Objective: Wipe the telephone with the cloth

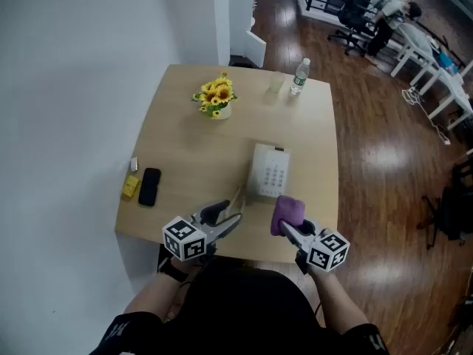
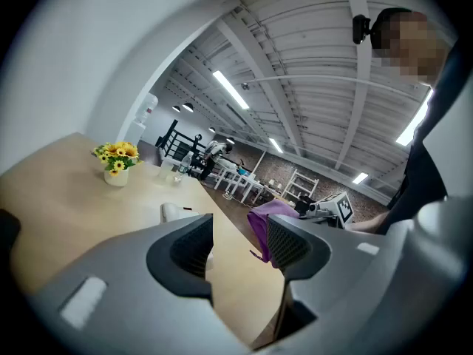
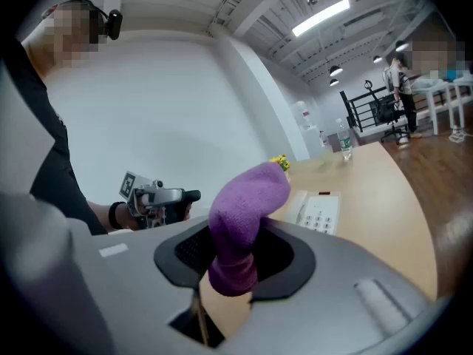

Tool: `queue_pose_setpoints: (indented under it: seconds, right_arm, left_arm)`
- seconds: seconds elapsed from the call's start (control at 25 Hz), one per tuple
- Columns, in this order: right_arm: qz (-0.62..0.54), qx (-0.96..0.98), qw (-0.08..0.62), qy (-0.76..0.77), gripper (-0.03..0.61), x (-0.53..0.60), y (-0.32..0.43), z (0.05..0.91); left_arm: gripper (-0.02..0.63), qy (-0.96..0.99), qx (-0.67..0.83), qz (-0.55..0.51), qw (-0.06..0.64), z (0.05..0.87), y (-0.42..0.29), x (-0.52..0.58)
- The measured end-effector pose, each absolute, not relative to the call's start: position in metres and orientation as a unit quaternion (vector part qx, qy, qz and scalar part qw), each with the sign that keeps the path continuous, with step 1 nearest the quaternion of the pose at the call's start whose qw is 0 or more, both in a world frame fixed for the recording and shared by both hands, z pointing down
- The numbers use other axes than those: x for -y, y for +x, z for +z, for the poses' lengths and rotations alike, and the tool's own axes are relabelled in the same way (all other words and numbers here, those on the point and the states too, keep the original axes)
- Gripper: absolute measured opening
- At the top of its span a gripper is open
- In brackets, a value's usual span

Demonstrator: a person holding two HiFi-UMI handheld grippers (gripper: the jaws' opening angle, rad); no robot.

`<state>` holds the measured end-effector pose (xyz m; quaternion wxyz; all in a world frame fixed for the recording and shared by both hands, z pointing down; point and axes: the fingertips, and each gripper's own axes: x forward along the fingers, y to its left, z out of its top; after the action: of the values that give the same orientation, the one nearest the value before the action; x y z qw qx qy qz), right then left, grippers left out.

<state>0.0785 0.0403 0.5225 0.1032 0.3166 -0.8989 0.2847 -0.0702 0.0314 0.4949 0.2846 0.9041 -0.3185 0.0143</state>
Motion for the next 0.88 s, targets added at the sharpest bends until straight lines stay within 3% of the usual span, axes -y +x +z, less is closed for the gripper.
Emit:
queue_pose_setpoints:
  seconds: [0.52, 0.88]
  right_arm:
    - [0.221, 0.897, 0.206, 0.323, 0.13, 0.109, 0.025, 0.569]
    - [0.15, 0.887, 0.33, 0.287, 0.13, 0.218, -0.013, 0.609]
  left_arm:
    - [0.225, 0.916, 0.275, 0.077, 0.281, 0.533, -0.09, 0.034]
    - [0.233, 0.902, 0.29, 0.089, 0.308, 0.549, -0.081, 0.048]
